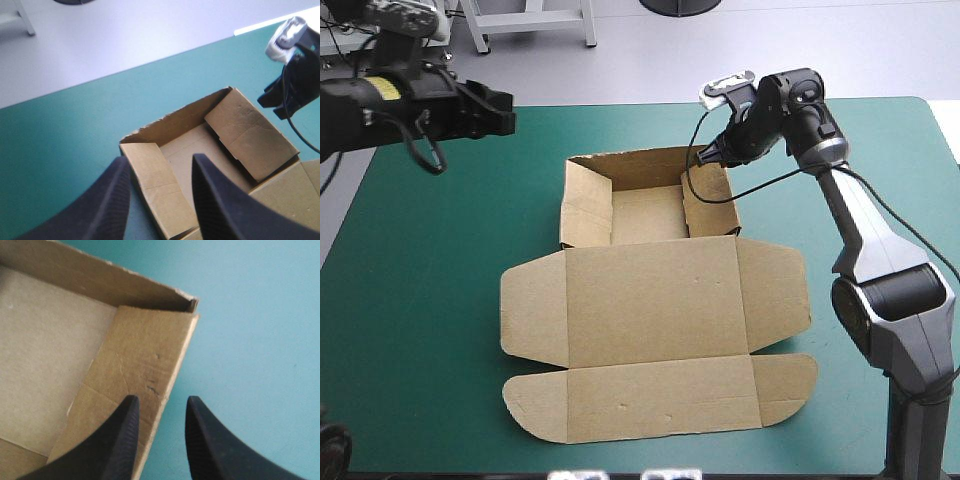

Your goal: Fold the box

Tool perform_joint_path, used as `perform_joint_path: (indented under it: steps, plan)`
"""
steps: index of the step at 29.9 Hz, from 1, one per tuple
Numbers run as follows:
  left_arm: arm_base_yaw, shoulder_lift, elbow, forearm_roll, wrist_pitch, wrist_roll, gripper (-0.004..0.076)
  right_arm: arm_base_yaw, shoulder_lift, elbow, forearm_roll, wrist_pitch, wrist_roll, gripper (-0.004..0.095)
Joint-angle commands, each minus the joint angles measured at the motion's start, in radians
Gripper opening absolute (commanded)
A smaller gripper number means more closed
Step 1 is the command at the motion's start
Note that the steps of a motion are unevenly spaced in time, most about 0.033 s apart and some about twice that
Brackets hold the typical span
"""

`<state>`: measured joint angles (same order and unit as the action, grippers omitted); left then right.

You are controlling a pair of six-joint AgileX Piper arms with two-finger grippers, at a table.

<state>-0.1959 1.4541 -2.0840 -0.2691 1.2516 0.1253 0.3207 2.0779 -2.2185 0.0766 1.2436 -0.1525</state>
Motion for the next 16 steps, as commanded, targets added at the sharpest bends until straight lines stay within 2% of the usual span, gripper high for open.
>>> perform_joint_path:
  steps: [1,16]
  plan:
    - [0.004,-0.125,0.018,0.041,0.031,-0.005,0.0287,-0.01,-0.065,0.046,-0.017,0.007,-0.013,0.0306]
    - [0.004,-0.505,0.47,0.231,0.031,-0.002,0.0287,-0.01,0.0,0.072,0.072,0.007,-0.034,0.0304]
